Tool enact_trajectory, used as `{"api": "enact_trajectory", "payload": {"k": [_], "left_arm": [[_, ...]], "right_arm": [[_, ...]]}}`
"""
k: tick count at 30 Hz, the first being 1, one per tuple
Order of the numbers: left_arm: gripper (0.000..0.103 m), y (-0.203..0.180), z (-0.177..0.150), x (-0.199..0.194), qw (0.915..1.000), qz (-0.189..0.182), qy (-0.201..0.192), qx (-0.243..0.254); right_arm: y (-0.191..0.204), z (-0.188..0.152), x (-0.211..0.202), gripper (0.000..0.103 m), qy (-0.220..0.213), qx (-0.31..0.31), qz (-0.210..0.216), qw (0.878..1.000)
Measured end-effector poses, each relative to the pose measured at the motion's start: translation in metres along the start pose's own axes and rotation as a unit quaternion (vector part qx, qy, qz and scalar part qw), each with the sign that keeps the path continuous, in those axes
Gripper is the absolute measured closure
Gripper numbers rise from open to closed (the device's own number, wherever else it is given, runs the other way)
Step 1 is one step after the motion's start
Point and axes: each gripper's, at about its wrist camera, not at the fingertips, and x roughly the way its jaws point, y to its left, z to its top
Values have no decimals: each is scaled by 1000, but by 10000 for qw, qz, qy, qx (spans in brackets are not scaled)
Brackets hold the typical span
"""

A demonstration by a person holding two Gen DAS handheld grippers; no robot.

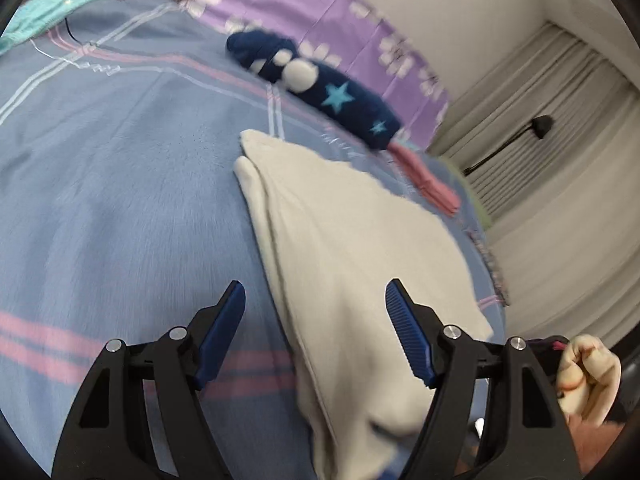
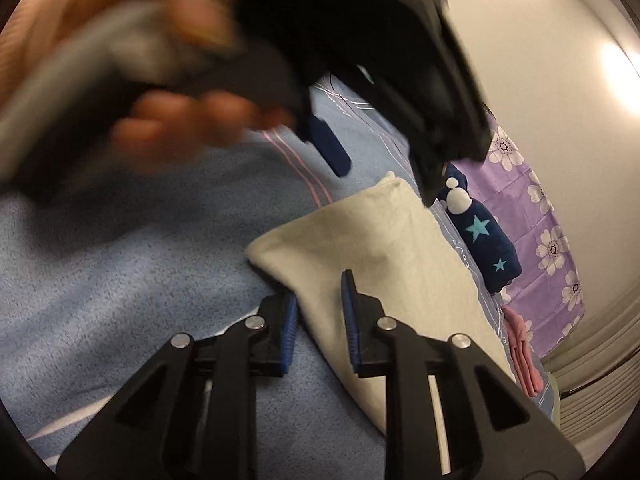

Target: Fold small clothes

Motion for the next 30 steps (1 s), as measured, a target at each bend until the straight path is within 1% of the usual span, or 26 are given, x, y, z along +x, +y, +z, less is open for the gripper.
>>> {"api": "enact_trajectory", "payload": {"k": [2,4,6,7,8,9,10,11,15,19,22,25,28,29,30], "left_arm": [[30,6,14,17,9997,-132,157,-144],[30,10,26,34,9990,-277,204,-286],[37,12,35,45,9990,-301,167,-277],[52,12,40,50,9993,-226,151,-262],[66,14,43,54,9994,-136,166,-281],[72,15,45,57,9993,-51,180,-321],[80,17,46,58,9991,-30,184,-373],[83,18,49,59,9989,-79,165,-430],[86,12,58,56,9984,-197,28,-531],[89,-15,68,56,9995,-71,-47,-288],[90,-39,75,56,9999,20,-77,-127],[92,-66,81,60,9997,210,-70,87],[94,-92,84,68,9983,519,-20,275],[94,-100,84,70,9976,607,-7,330],[94,-108,84,74,9967,713,11,393]], "right_arm": [[4,3,0,80,16,-46,-39,10000],[5,10,7,79,91,-24,-64,9999],[2,15,17,81,119,93,-98,9998],[-2,17,22,83,161,171,-126,9996],[-10,17,25,90,203,332,-88,9992],[-16,16,24,98,171,492,-44,9986],[-22,15,20,98,92,636,-1,9979],[-29,13,14,99,0,788,56,9969],[-57,7,-2,100,-247,1282,146,9913],[-83,-1,-15,100,-357,1807,274,9825],[-107,-12,-26,100,-442,2263,407,9722],[-135,-28,-35,100,-497,2784,630,9571],[-161,-49,-40,100,-563,3318,953,9368],[-171,-60,-42,100,-587,3534,1076,9274],[-177,-66,-43,100,-594,3643,1125,9226]]}}
